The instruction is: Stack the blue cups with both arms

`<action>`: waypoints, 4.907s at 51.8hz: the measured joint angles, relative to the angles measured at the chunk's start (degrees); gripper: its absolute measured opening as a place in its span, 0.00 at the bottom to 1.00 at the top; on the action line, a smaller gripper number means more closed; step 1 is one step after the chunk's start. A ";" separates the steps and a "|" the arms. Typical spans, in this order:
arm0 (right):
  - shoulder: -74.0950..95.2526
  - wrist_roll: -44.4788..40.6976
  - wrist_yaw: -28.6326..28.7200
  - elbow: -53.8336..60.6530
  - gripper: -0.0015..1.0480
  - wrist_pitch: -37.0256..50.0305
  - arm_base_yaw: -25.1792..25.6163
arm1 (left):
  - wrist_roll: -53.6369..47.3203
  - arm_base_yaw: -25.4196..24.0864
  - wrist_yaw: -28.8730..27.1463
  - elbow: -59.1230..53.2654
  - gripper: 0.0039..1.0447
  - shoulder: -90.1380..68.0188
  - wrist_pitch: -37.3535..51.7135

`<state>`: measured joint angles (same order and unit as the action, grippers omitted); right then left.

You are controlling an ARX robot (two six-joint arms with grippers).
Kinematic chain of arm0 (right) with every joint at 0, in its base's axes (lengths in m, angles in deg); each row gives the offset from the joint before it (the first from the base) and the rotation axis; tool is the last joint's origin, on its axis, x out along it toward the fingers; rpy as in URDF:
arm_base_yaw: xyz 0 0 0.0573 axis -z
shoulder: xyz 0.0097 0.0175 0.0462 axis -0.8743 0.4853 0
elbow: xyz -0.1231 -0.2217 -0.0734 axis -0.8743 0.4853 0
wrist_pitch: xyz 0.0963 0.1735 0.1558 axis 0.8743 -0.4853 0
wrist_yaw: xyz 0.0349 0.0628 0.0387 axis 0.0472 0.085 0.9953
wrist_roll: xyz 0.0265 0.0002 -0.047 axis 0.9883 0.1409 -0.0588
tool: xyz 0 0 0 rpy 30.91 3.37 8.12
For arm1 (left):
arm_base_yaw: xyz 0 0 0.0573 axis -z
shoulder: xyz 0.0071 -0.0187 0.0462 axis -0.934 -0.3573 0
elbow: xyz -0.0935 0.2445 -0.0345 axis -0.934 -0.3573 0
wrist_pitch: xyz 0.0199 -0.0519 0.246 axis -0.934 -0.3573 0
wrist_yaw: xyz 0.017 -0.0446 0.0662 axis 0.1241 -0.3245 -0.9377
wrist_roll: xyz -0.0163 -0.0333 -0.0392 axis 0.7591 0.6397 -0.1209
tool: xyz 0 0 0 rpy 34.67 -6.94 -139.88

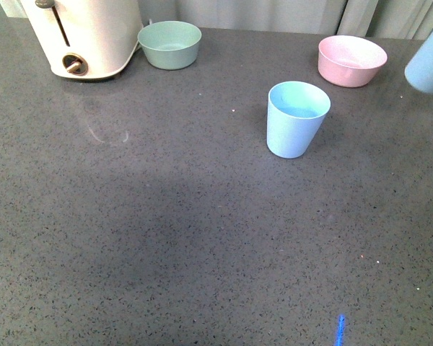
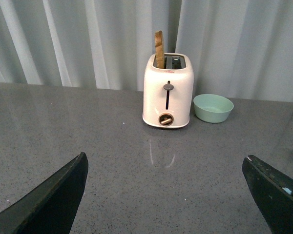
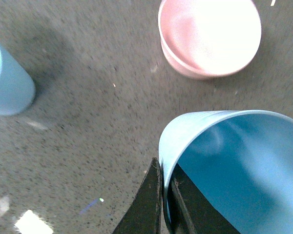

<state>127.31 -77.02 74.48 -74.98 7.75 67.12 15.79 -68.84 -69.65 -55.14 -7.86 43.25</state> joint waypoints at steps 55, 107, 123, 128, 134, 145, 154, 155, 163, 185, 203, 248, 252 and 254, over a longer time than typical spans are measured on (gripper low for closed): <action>-6.75 -0.22 -1.20 6.16 0.02 -2.58 -21.53 | 0.00 0.00 0.00 0.00 0.92 0.00 0.00; -13.14 6.58 2.25 10.60 0.87 4.74 -17.29 | 0.00 0.00 0.00 0.00 0.92 0.00 0.00; -35.21 18.03 3.63 28.70 0.91 20.98 -6.60 | 0.00 0.00 0.00 0.00 0.92 0.00 0.00; -35.43 19.58 1.70 29.73 0.90 22.88 -7.06 | 0.00 0.00 0.02 0.00 0.92 0.00 0.00; -37.38 30.58 -17.73 40.35 0.74 45.07 -8.92 | 0.00 0.00 0.00 0.00 0.92 0.00 0.00; -45.92 39.78 -22.01 56.50 0.37 61.42 -6.27 | 0.00 0.00 0.00 0.00 0.92 0.00 0.00; -49.90 40.81 -21.75 63.47 0.12 62.90 -6.12 | 0.00 0.00 0.00 0.00 0.92 0.00 0.00; -50.45 40.83 -21.75 64.19 0.08 63.08 -6.12 | 0.00 0.00 0.00 0.00 0.92 0.00 0.00; -55.76 41.03 -21.75 69.46 0.02 63.39 -6.12 | 0.00 0.00 0.00 0.00 0.92 0.00 0.00; -69.90 41.05 -21.75 78.29 0.02 57.90 -6.12 | 0.00 0.00 0.00 0.00 0.92 0.00 0.00; -81.05 41.09 -21.84 81.85 0.02 51.76 -6.12 | -0.02 0.00 0.00 0.00 0.92 0.00 0.00; -100.06 41.09 -21.75 81.88 0.02 33.31 -6.12 | -0.02 0.00 0.00 0.00 0.92 0.02 0.00; -100.91 41.09 -21.75 81.88 0.02 32.48 -6.12 | -0.02 0.00 0.00 0.00 0.92 0.02 0.00; -103.08 41.09 -21.79 81.83 0.02 29.79 -6.14 | -0.02 0.00 0.00 0.00 0.92 0.02 0.00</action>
<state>24.23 -35.93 52.69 6.86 37.55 60.98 15.77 -68.84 -69.65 -55.14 -7.84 43.25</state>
